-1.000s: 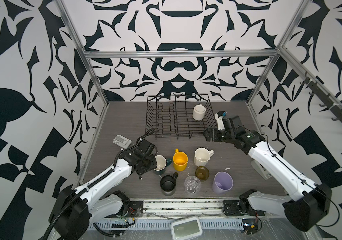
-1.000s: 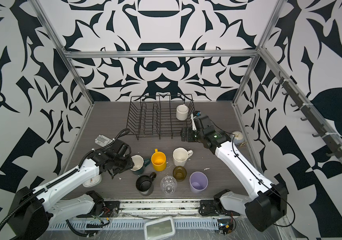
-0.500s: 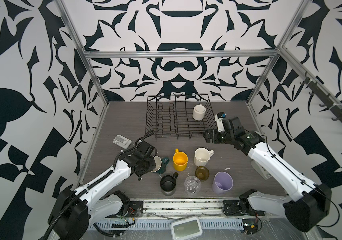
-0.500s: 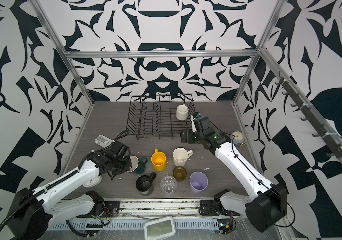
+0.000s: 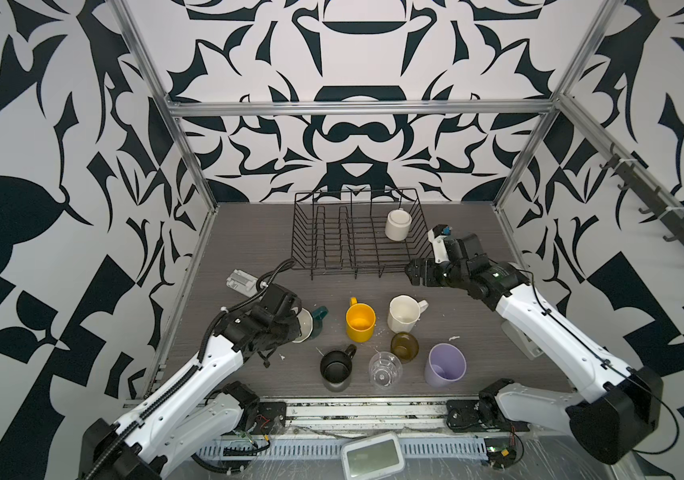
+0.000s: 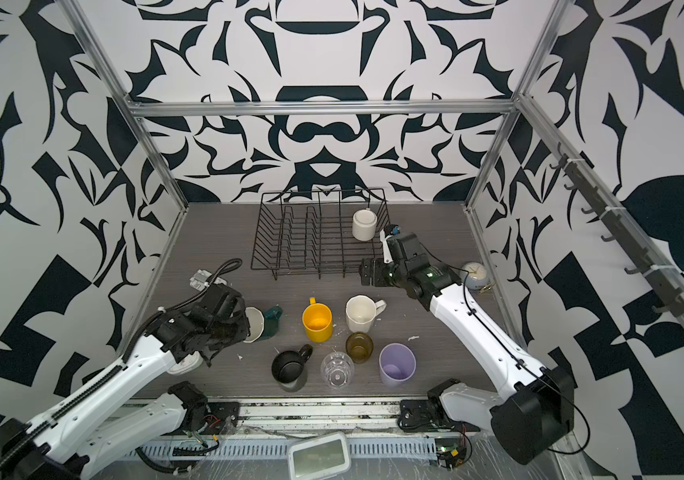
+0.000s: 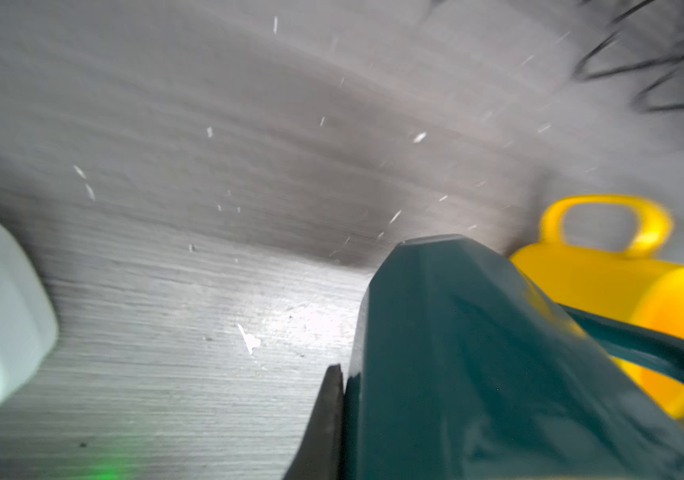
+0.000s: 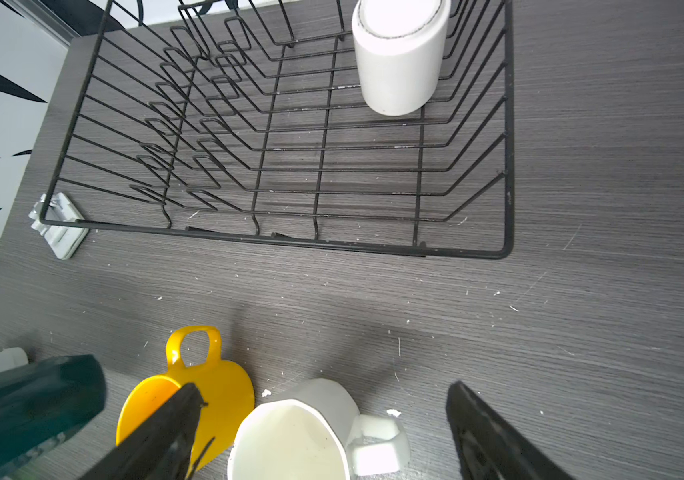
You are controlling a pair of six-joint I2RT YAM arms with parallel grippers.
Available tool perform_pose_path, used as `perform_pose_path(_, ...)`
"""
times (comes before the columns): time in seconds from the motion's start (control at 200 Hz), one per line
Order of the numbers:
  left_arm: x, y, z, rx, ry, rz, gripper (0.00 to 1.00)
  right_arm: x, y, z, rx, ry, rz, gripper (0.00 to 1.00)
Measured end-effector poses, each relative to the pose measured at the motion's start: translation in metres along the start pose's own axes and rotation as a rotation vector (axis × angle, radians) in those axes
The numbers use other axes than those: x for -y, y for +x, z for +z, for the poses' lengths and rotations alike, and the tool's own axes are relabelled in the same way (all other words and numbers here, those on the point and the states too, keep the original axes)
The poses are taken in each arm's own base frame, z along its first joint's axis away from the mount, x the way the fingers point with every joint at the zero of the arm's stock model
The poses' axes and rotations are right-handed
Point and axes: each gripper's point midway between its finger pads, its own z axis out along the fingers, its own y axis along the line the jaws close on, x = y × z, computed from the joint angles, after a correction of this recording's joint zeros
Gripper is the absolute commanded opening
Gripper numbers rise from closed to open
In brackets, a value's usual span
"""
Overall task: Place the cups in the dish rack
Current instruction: 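Close the left gripper on the dark green mug's rim, then lift the green mug toward the rack while the right gripper approaches it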
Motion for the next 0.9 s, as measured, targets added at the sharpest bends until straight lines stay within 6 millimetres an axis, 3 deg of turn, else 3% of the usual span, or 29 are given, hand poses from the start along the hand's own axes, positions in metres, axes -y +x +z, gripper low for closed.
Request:
perform_pose_path(0.115, 0.008, -0.029, -0.026, 0.066, 0.078, -0.028, 0.0, -0.005, -0.001, 0.0, -0.001, -0.03, -0.002, 0.95)
perform_pose_path(0.31, 0.024, -0.065, -0.053, 0.105, 0.236, -0.083, 0.0, -0.029, -0.007, -0.012, 0.053, -0.166, -0.018, 0.96)
perform_pose_path(0.48, 0.051, -0.089, -0.059, 0.092, 0.446, -0.103, 0.0, -0.064, -0.021, -0.037, 0.146, -0.369, -0.063, 0.98)
perform_pose_path(0.705, 0.106, -0.13, -0.068, 0.062, 0.787, -0.1, 0.0, -0.114, -0.033, -0.077, 0.256, -0.681, -0.164, 0.99)
perform_pose_path(0.9, 0.133, -0.138, -0.085, 0.022, 0.972, -0.043, 0.0, -0.136, -0.035, -0.106, 0.354, -0.848, -0.26, 1.0)
